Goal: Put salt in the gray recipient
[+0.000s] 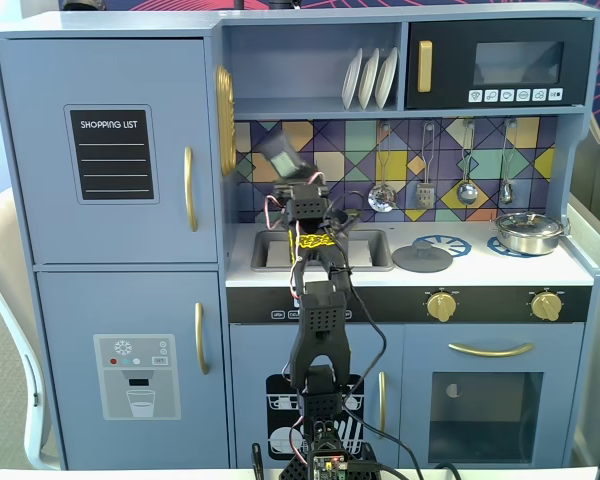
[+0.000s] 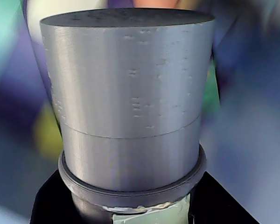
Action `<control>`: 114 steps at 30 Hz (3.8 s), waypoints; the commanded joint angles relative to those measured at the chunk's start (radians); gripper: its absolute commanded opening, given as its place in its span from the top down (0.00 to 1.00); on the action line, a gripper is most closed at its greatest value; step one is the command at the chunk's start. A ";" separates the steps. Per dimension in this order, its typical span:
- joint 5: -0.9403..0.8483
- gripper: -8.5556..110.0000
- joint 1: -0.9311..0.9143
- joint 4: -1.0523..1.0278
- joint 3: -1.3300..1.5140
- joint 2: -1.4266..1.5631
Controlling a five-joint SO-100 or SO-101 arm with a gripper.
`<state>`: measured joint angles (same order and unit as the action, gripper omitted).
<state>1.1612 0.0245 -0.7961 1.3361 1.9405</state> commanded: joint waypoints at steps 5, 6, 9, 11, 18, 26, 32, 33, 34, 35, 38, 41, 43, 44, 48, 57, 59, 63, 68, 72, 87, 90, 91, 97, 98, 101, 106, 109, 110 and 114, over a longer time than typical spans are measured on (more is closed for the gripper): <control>0.002 0.93 0.044 0.110 -0.035 0.087; -0.014 0.93 0.063 0.140 -0.064 0.075; -0.061 0.93 0.103 0.189 -0.178 0.018; -0.084 0.93 0.120 0.204 -0.259 -0.021; -0.095 0.93 0.107 0.216 -0.344 -0.071; -0.048 0.93 -0.023 0.123 -0.167 -0.049; -0.057 0.93 -0.052 0.153 -0.097 -0.049; -0.061 0.93 -0.049 0.163 -0.095 -0.054; -0.061 0.93 -0.046 0.172 -0.097 -0.058; -0.067 0.93 -0.037 0.187 -0.101 -0.061; -0.115 0.93 0.008 0.284 -0.121 -0.061; -0.155 0.93 0.054 0.334 -0.221 -0.104; -0.172 0.93 0.084 0.334 -0.313 -0.147; -0.179 0.93 0.095 0.330 -0.356 -0.167; -0.189 0.93 0.123 0.330 -0.436 -0.212; -0.130 0.93 -0.008 0.307 -0.196 -0.121; -0.120 0.93 -0.035 0.307 -0.118 -0.089; -0.097 0.93 -0.077 0.310 0.014 -0.035; -0.101 0.93 -0.051 0.328 0.018 -0.025; -0.130 0.93 0.023 0.328 -0.095 -0.057; -0.535 0.93 -0.057 0.153 -0.278 -0.055; -0.729 0.93 -0.143 0.150 -0.278 -0.017; -0.795 0.93 -0.175 0.149 -0.282 -0.006; -1.158 0.93 -0.359 0.123 -0.287 0.061; -1.227 0.93 -0.387 0.121 -0.279 0.075; -1.430 0.93 -0.462 0.129 -0.244 0.121; -1.833 0.93 -0.624 0.241 -0.115 0.184; -2.029 0.93 -0.724 0.298 -0.055 0.186; -2.069 0.93 -0.756 0.313 -0.048 0.176; -2.270 0.93 -0.868 0.342 -0.028 0.121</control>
<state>-0.9235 -0.7501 -0.5077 1.3070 2.0663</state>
